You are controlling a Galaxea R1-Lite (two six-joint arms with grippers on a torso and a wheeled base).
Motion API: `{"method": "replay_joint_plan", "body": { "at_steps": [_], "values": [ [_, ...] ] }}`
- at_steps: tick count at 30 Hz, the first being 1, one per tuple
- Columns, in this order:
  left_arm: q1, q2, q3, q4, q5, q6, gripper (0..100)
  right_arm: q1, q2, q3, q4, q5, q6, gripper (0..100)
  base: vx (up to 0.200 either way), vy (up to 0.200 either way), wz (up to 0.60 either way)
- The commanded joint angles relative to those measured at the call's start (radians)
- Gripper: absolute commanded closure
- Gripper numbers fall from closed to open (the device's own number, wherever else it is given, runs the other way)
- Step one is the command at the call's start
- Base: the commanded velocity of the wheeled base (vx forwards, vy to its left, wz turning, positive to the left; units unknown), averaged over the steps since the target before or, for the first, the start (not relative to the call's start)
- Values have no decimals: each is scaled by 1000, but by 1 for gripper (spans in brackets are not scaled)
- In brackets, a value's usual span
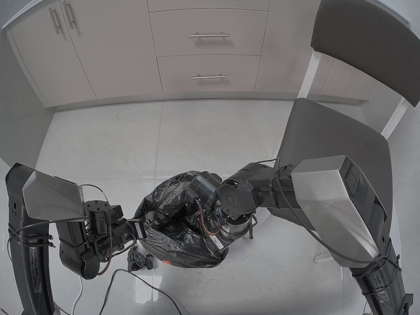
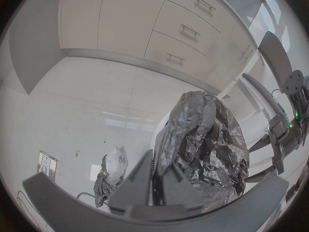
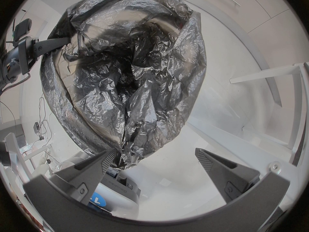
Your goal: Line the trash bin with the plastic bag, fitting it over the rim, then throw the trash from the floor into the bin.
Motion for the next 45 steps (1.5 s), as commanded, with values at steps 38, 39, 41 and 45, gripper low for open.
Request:
{"method": "replay_joint_plan", "body": {
  "at_steps": [38,39,41,45],
  "values": [
    [2,50,-205,37,27,-17,0,-23,67,1,-463,-35,-128,0,0,0,0],
    [2,49,-214,54,27,-18,0,-23,69,1,-486,-56,-148,0,0,0,0],
    [2,45,-221,68,30,-17,0,-27,72,1,-528,-70,-175,0,0,0,0],
    [1,41,-223,73,30,-18,0,-38,92,1,-610,-87,-200,0,0,0,0]
  ]
}}
